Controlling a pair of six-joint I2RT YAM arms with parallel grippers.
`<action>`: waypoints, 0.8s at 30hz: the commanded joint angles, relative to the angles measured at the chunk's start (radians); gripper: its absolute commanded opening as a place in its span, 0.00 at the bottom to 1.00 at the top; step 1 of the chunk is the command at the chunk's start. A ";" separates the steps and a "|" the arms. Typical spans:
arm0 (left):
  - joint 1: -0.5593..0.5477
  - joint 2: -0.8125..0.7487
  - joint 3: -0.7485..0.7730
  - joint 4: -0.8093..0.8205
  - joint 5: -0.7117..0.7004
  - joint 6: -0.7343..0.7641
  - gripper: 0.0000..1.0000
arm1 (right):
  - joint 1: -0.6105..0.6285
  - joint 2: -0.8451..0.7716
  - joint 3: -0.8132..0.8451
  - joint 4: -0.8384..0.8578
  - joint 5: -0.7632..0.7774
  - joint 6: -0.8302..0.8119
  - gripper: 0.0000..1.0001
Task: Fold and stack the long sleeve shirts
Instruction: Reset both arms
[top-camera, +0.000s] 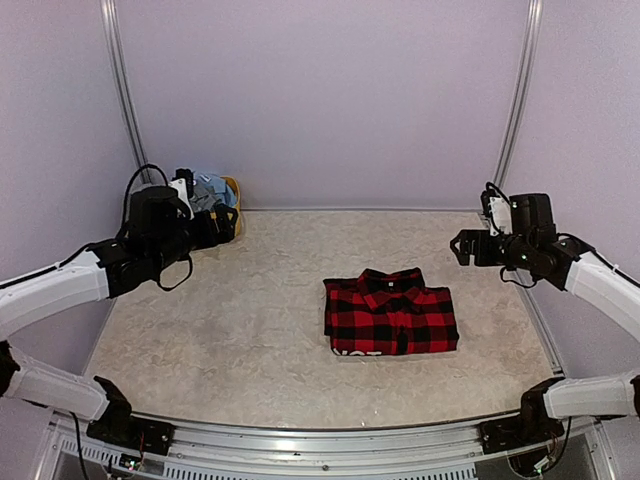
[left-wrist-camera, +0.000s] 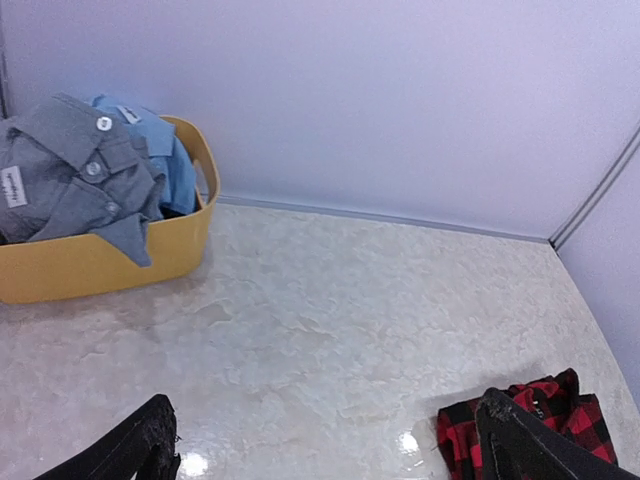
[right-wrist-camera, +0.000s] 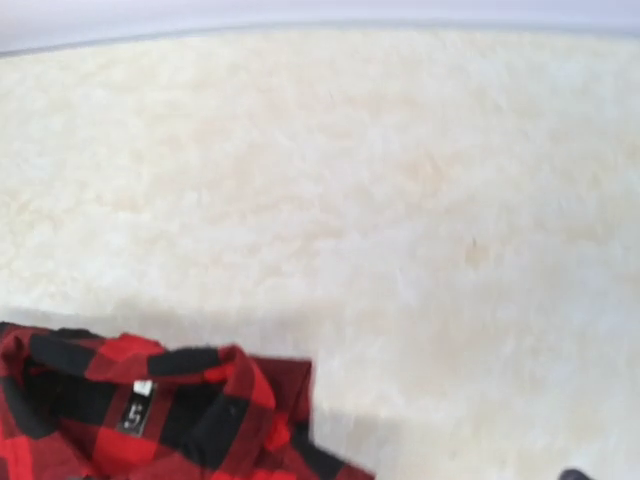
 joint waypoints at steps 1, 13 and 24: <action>0.048 -0.125 -0.072 -0.075 -0.093 0.042 0.99 | -0.015 0.029 0.081 0.073 -0.048 -0.115 1.00; 0.054 -0.306 0.033 -0.232 -0.120 0.195 0.99 | -0.015 0.031 0.145 0.107 -0.132 -0.159 1.00; 0.052 -0.471 -0.094 -0.177 -0.112 0.227 0.99 | -0.015 -0.105 0.096 0.098 -0.104 -0.199 0.99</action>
